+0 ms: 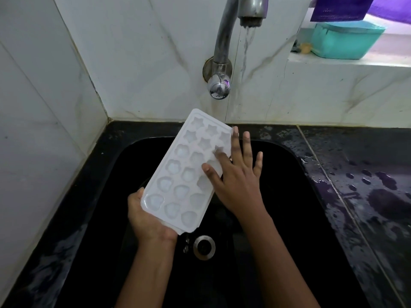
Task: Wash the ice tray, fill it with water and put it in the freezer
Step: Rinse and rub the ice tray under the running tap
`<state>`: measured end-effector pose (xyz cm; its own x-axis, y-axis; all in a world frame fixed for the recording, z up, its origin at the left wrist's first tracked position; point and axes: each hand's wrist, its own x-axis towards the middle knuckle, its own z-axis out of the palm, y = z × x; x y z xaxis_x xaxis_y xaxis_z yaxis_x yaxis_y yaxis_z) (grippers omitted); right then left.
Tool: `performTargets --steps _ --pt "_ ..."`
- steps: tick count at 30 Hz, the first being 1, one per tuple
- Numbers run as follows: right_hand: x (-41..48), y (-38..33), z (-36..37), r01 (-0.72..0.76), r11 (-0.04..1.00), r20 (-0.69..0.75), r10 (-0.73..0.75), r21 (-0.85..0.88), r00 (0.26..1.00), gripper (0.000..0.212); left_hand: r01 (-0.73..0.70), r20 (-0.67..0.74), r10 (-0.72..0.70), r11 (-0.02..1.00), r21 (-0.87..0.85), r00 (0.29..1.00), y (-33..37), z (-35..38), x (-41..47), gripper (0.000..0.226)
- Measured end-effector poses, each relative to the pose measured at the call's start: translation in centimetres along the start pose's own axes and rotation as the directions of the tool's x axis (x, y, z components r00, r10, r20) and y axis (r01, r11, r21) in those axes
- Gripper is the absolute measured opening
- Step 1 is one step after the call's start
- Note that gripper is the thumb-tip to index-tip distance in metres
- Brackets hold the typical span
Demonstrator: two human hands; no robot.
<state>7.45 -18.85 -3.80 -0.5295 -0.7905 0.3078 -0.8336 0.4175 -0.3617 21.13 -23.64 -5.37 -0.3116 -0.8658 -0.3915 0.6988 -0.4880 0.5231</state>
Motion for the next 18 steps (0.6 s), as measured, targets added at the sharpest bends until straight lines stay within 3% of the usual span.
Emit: performTargets --steps 6,9,12,16,18 --pt "0.0 0.3 -0.2 -0.066 0.998 -0.047 0.065 -0.023 0.997 0.064 0.011 0.050 -0.013 0.999 0.033 0.999 -0.5 0.0 0.2 0.015" --pt "0.2 0.7 -0.2 -0.018 0.997 0.044 0.015 0.075 0.999 0.067 -0.017 0.043 0.016 1.000 0.022 0.999 -0.1 -0.4 0.5 0.025" --pt "0.4 1.7 -0.7 -0.078 0.995 0.008 0.078 0.066 0.997 0.059 -0.018 0.006 0.018 0.999 0.045 1.000 -0.4 -0.6 0.4 0.028" --pt "0.1 0.6 -0.5 -0.053 0.998 -0.011 0.053 -0.014 0.999 0.070 0.009 0.009 -0.010 0.998 0.056 1.000 -0.9 -0.3 0.6 0.017" --pt "0.2 0.5 -0.5 -0.012 1.000 0.025 0.012 0.021 1.000 0.072 -0.013 0.034 0.012 0.999 0.030 0.999 -0.4 -0.5 0.7 0.027"
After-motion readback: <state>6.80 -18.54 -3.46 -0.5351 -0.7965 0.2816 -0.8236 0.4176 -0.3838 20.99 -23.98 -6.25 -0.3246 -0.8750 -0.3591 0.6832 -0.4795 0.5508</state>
